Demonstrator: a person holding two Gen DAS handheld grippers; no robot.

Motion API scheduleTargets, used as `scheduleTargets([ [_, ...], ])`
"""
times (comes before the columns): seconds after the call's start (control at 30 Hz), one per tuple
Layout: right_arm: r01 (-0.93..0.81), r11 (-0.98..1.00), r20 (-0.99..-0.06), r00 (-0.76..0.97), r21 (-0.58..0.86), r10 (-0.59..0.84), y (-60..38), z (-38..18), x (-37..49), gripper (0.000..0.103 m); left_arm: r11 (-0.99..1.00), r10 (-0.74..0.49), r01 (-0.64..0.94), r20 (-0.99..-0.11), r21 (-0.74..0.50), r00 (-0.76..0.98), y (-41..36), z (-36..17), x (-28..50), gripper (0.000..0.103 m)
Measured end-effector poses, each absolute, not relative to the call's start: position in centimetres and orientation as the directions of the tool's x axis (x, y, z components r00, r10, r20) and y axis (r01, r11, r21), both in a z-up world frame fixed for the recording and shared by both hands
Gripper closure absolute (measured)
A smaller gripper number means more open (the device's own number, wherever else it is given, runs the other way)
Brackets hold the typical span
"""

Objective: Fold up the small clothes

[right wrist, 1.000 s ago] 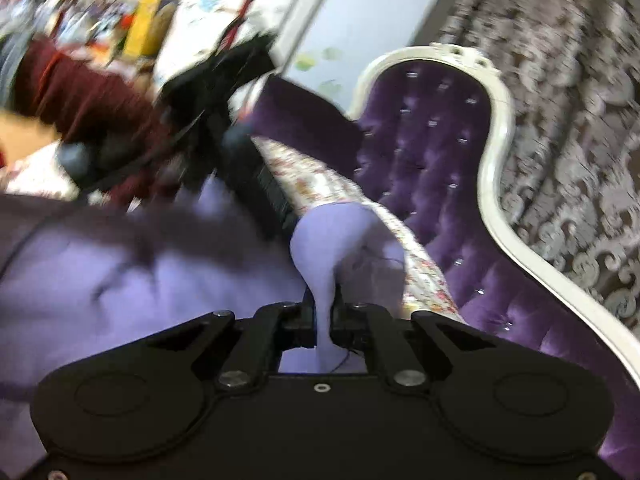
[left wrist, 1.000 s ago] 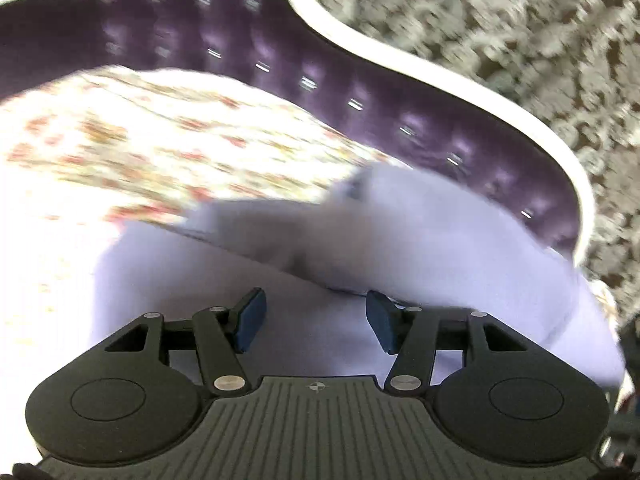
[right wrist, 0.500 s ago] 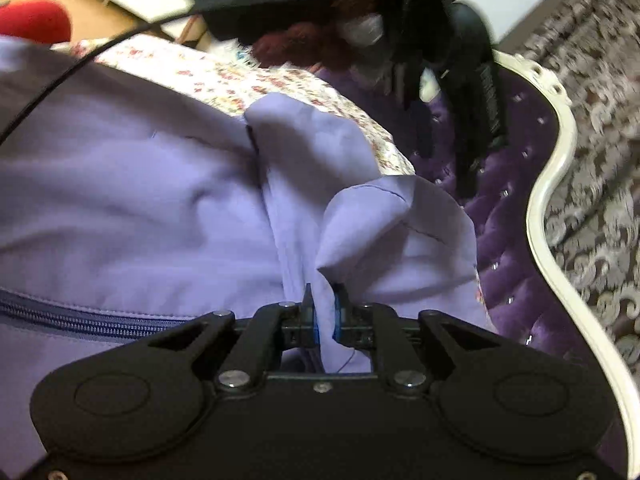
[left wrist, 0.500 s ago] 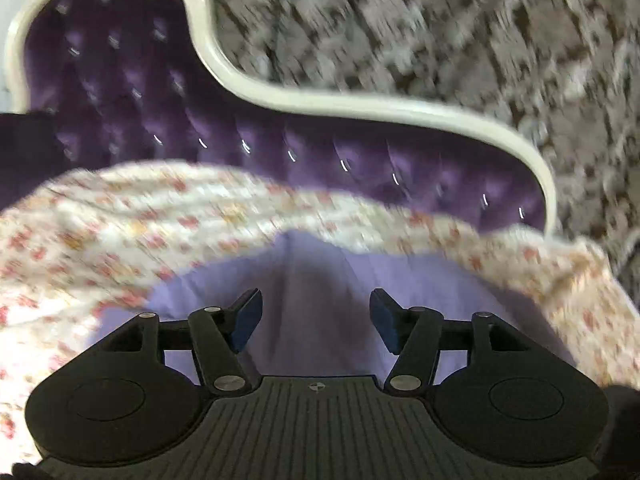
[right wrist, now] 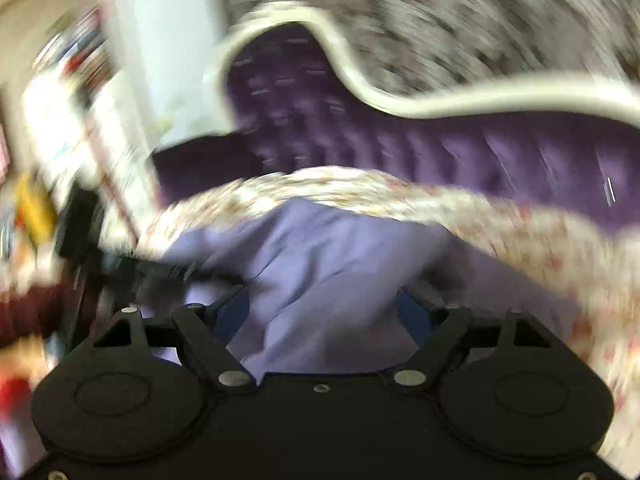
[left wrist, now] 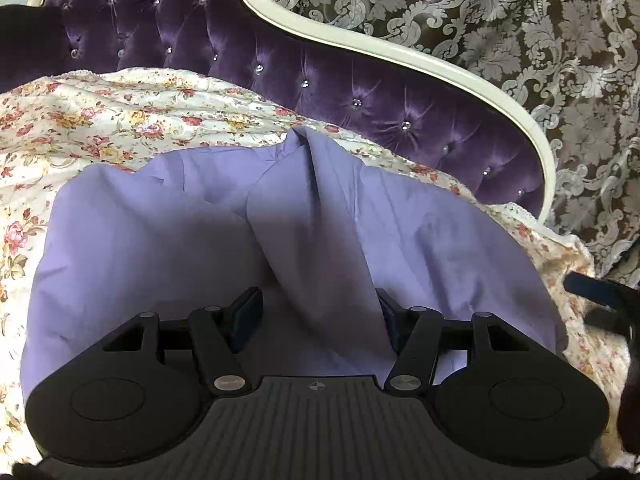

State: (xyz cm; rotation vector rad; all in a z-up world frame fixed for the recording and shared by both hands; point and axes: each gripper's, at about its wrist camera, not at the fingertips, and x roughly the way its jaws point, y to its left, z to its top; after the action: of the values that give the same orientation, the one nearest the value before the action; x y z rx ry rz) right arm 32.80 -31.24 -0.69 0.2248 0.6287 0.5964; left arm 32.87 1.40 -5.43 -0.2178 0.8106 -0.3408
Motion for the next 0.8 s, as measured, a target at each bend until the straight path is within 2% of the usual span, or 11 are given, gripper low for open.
scheduleTargets([
  [0.07, -0.355, 0.821, -0.537, 0.628, 0.446, 0.564, -31.6, -1.5, 34.7, 0.021, 0.926, -0.371, 0.209, -0.668, -0.313, 0.645, 1.1, -5.4, 32.9, 0.045],
  [0.23, -0.187, 0.863, -0.681, 0.546, 0.469, 0.488, -30.2, -3.9, 38.5, 0.022, 0.924, -0.372, 0.193, -0.661, -0.33, 0.652, 1.2, -5.5, 33.0, 0.045],
  [0.3, -0.12, 0.859, -0.709, 0.513, 0.498, 0.483, -30.1, -4.7, 39.5, 0.029, 0.924, -0.371, 0.188, -0.659, -0.334, 0.654, 1.2, -5.5, 33.0, 0.045],
  [0.33, -0.094, 0.848, -0.709, 0.506, 0.521, 0.492, -30.2, -4.9, 39.3, 0.053, 0.924, -0.371, 0.186, -0.659, -0.335, 0.655, 1.2, -5.6, 33.0, 0.045],
  [0.37, -0.081, 0.833, -0.699, 0.504, 0.547, 0.508, -30.4, -5.0, 39.5, 0.09, 0.923, -0.372, 0.183, -0.657, -0.339, 0.656, 1.2, -5.6, 33.0, 0.045],
  [0.5, -0.252, 0.792, -0.545, 0.61, 0.555, 0.576, -30.6, -2.1, 38.1, 0.089, 0.917, -0.381, 0.181, -0.648, -0.355, 0.659, 1.4, -5.7, 33.0, 0.045],
  [0.57, -0.277, 0.78, -0.505, 0.631, 0.562, 0.588, -31.5, -2.1, 37.6, 0.086, 0.915, -0.386, 0.185, -0.643, -0.358, 0.662, 1.6, -5.8, 32.9, 0.045],
  [0.6, -0.255, 0.786, -0.524, 0.625, 0.564, 0.579, -32.0, -2.9, 37.5, 0.085, 0.915, -0.387, 0.186, -0.64, -0.359, 0.664, 1.7, -5.8, 32.8, 0.045],
  [0.7, -0.147, 0.888, -0.679, 0.595, 0.435, 0.431, -33.0, -6.4, 37.7, 0.069, 0.916, -0.386, 0.196, -0.641, -0.349, 0.663, 1.7, -5.8, 32.6, 0.045],
  [0.73, -0.145, 0.896, -0.688, 0.594, 0.419, 0.418, -33.4, -7.1, 37.4, 0.066, 0.918, -0.383, 0.2, -0.644, -0.342, 0.662, 1.7, -5.8, 32.4, 0.045],
  [0.8, -0.143, 0.904, -0.679, 0.615, 0.404, 0.401, -33.9, -7.0, 36.4, 0.052, 0.921, -0.379, 0.203, -0.646, -0.332, 0.663, 1.9, -5.6, 32.2, 0.045],
])
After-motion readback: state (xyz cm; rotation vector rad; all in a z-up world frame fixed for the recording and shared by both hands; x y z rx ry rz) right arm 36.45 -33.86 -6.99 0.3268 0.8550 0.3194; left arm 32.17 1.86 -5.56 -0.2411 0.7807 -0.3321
